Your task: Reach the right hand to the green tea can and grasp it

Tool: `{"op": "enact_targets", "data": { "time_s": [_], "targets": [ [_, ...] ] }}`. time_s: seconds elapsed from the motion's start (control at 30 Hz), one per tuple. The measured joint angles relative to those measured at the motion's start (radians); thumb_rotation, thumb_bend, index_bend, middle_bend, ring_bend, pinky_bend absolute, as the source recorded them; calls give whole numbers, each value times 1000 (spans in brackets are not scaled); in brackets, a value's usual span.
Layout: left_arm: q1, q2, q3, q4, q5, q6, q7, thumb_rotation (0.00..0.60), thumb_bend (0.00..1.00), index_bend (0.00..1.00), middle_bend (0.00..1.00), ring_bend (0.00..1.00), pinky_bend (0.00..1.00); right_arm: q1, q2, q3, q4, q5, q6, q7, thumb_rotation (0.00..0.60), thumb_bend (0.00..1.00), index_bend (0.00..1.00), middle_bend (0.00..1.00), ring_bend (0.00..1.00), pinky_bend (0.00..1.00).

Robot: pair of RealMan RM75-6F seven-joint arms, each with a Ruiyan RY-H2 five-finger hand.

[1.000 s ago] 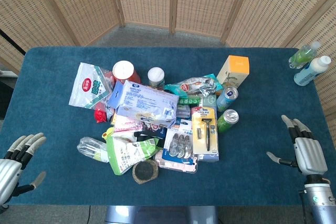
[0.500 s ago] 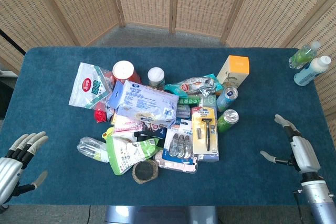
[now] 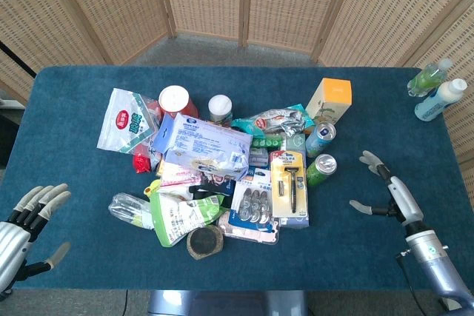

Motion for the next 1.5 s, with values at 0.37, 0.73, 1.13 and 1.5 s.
{"op": "enact_targets", "data": {
  "time_s": [0.37,0.73,1.13,1.5],
  "targets": [
    [33,12,17,-5,11,32,15,600,405,0,0,0,0,65,-53,12,80,15,-55,44,465,165,0,149,74,142],
    [52,16,19,-2,5,49,23,600,405,0,0,0,0,114,-96,0,116,7,-92,58,468,165,0,150,74,143],
    [69,18,20,12,-6,65,13,600,407,0,0,0,0,151,-135,-13,138,5,-118,56,483,166,0,167,74,142],
    [89,23,23,21,-9,87,7,600,405,0,0,0,0,174,-187,-7,198,26,-133,75,600,154,63,334,263,296]
  ]
}}
